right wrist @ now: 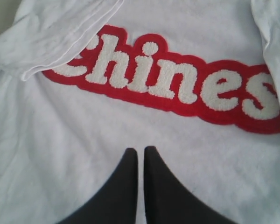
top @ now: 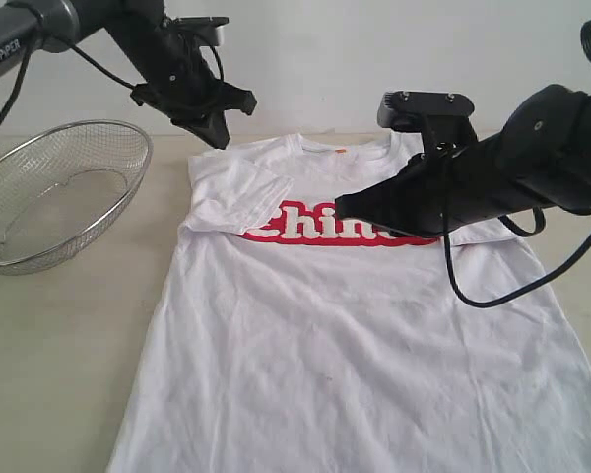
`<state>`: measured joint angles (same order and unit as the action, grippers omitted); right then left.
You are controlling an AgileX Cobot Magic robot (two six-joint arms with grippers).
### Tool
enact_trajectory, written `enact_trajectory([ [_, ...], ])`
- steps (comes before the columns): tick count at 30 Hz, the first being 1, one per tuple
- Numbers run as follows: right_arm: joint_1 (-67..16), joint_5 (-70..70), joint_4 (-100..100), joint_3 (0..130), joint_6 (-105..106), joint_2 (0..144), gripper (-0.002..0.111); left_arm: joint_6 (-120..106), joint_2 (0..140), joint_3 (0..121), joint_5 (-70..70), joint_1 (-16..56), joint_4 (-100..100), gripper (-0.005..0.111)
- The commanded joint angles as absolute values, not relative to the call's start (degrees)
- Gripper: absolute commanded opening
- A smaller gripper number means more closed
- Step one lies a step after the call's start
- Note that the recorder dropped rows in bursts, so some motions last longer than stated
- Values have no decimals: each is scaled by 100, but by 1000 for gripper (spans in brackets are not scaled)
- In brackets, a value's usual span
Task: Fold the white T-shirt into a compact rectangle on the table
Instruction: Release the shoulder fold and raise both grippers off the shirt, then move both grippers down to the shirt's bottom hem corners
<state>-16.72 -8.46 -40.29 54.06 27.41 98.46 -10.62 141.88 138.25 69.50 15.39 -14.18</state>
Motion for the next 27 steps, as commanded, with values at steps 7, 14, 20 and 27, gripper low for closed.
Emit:
enact_trajectory([
  [7, -1321, -756, -4013, 4476, 2696, 8444, 0, -1514, 12861, 11576, 6996, 1536, -2019, 5],
  [14, -847, -1724, -3953, 4409, 2778, 8212, 0, -1933, 11417, 9658, 6223, 1663, -3019, 5],
  [20, -847, -2287, -3964, 4409, 2692, 7740, 0, -2146, 9988, 8026, 5622, 1837, -3107, 5],
  [27, -847, -3265, -3912, 4383, 2478, 6762, 0, -2279, 8009, 5846, 4853, 1852, -3546, 5],
])
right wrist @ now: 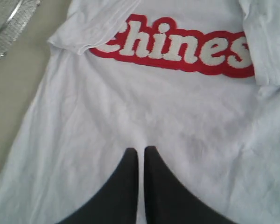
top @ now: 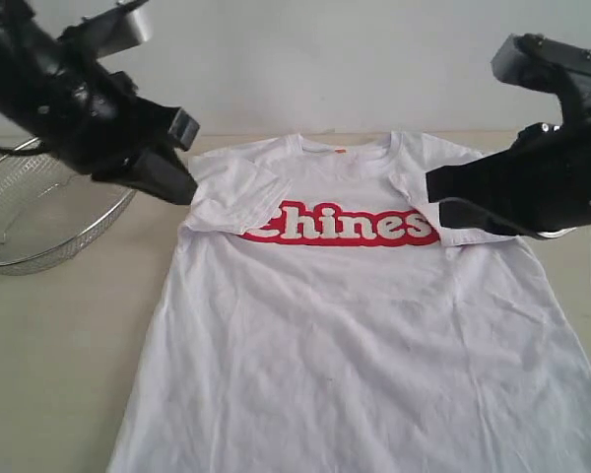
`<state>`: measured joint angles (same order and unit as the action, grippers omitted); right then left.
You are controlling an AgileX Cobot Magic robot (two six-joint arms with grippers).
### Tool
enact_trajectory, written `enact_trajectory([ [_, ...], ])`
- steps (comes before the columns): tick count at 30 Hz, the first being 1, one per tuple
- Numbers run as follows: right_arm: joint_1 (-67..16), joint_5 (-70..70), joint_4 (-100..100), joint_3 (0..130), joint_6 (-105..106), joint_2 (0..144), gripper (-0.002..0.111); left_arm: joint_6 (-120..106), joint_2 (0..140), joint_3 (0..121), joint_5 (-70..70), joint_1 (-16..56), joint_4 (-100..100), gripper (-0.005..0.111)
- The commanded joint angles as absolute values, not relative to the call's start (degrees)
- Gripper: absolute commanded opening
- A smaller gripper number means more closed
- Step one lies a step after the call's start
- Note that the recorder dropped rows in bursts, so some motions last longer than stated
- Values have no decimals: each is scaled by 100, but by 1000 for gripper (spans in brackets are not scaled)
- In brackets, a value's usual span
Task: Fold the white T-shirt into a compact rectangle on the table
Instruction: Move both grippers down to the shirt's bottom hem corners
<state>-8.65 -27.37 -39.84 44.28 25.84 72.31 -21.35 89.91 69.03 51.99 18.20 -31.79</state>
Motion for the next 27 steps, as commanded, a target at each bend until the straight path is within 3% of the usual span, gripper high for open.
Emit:
enact_trajectory([
  [1, -847, -3405, -3912, 4358, 2440, 6643, 0, -2358, 7730, 5549, 4813, 1852, -3674, 5],
  [9, -847, -3977, -3737, 3799, 2289, 5872, 2, -2463, 5826, 3891, 4586, 1852, -4029, 5],
  [17, -847, -3828, -2754, 2832, 1887, 5442, 50, -2476, 4730, 3004, 4592, 1852, -4133, 5],
  [20, -847, -3876, -2526, 2747, 1371, 5442, 57, -2383, 4715, 2810, 4543, 1852, -4133, 5],
  [27, -847, -4120, -997, 2747, -285, 5479, 58, -2355, 5325, 2525, 4458, 1852, -4092, 5],
])
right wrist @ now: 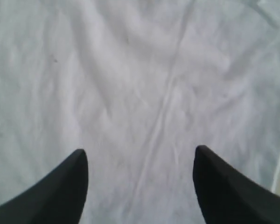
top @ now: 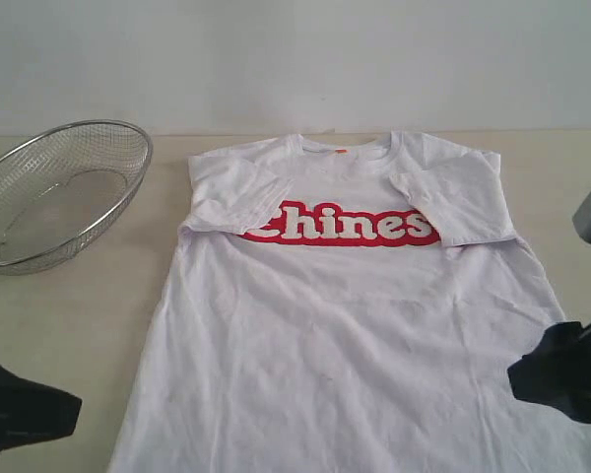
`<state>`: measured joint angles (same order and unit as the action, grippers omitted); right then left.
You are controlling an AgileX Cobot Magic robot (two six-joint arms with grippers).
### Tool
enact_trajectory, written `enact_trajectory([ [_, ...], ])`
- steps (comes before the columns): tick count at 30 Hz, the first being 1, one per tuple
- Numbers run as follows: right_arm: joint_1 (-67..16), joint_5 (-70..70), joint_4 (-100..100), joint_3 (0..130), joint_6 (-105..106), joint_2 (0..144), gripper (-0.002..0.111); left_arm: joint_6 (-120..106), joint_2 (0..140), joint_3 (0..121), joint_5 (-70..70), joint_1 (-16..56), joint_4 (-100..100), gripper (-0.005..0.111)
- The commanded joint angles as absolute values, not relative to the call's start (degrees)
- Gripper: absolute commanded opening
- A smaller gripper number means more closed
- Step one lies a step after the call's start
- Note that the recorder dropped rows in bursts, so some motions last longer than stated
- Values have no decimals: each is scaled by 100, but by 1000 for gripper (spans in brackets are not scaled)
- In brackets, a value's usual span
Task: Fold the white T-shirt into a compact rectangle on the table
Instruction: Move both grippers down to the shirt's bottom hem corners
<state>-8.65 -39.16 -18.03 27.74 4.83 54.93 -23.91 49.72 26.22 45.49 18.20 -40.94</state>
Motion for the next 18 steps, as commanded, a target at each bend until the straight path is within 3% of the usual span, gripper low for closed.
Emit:
enact_trajectory([
  [1, -847, -4212, -927, 2747, -308, 5530, 58, -2410, 5455, 2525, 4486, 1852, -4063, 9],
  [3, -847, -4387, -918, 2747, -280, 5687, 58, -2512, 5675, 2525, 4501, 1852, -4048, 21],
  [8, -847, -4808, -907, 2747, -235, 6265, 58, -2524, 6145, 2525, 4686, 1852, -4048, 68],
  [18, -847, -5073, -975, 2822, -735, 6869, 58, -1609, 6482, 2355, 4819, 1852, -3439, 69],
])
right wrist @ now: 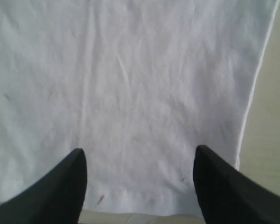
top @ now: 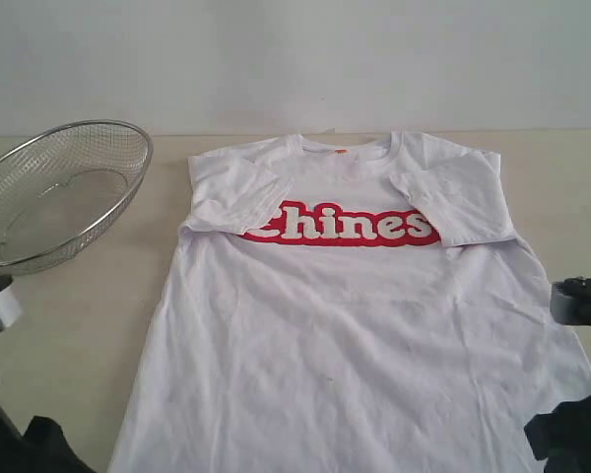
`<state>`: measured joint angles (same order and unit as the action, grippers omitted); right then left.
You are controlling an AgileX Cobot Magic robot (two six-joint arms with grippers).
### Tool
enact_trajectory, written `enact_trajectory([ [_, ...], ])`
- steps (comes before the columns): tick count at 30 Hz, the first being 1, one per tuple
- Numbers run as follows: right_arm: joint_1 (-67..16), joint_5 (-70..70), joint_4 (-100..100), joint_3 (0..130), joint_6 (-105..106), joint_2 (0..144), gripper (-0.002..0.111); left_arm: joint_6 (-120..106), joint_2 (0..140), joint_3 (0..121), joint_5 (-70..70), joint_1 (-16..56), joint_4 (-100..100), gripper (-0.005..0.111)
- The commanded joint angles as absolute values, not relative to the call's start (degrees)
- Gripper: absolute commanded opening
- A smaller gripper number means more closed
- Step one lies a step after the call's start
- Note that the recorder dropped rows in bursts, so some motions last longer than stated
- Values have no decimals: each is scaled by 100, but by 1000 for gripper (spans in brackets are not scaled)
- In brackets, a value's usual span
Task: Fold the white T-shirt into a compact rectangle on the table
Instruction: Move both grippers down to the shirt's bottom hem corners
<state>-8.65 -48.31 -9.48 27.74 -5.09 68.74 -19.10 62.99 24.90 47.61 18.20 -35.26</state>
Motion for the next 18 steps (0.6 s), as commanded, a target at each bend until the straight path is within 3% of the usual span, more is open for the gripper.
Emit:
enact_trajectory([
  [1, -847, -5180, -969, 2879, -735, 6869, 58, -1437, 6596, 2344, 4841, 1852, -3314, 69],
  [8, -847, -5589, -639, 2927, -1507, 6869, 58, -1355, 8021, 2344, 4660, 1852, -3164, 69],
  [18, -847, -6111, -132, 2951, -1614, 7336, 63, -1533, 8378, 2344, 4376, 1852, -3255, 69],
])
